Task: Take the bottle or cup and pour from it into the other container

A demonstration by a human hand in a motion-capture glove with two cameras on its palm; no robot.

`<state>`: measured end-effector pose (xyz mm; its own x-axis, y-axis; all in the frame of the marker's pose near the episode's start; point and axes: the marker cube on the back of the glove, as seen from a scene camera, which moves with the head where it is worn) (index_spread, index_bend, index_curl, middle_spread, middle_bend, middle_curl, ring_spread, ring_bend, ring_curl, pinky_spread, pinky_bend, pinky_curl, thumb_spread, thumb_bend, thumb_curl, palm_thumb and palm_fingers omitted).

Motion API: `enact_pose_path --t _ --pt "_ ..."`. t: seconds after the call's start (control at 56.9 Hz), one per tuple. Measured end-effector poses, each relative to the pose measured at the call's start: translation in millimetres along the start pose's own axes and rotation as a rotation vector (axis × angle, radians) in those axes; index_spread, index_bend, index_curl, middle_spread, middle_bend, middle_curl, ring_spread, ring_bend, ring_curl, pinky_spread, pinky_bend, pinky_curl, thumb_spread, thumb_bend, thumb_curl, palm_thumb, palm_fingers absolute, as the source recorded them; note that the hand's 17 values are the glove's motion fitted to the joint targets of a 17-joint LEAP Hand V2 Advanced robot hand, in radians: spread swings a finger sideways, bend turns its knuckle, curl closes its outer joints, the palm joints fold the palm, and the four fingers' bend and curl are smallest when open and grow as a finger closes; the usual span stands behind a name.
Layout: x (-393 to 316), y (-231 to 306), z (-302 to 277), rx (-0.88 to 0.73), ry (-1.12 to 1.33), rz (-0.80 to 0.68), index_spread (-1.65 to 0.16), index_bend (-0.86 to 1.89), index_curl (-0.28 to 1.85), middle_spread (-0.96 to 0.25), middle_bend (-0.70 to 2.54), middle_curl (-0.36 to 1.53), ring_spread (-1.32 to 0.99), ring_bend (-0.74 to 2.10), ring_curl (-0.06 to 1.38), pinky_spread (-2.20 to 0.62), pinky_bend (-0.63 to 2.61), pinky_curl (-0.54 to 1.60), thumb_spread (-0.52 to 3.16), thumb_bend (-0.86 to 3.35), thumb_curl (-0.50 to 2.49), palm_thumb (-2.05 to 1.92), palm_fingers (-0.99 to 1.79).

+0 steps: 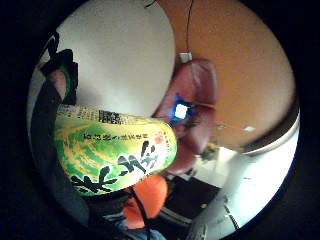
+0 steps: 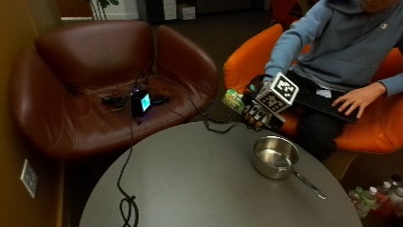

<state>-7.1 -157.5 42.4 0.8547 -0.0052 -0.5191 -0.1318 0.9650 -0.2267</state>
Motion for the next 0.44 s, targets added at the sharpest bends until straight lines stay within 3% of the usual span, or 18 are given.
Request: enact_pose_path --t 0.193,0.439 --pt "-43 2 -2 -0.048 0.398 -0.042 -0.17 0.19 0.52 -0.09 0.34 0.52 -0.19 0.40 0.46 -0.19 0.26 0.39 0.23 -0.04 0.74 0.98 1.22" --pt "-86 -9 -4 -0.057 0.631 -0.051 -0.17 0.19 0.52 -0.10 0.34 0.52 -0.20 0.39 0.46 -0.19 0.29 0.40 0.24 -0.04 0.75 0.97 1.23"
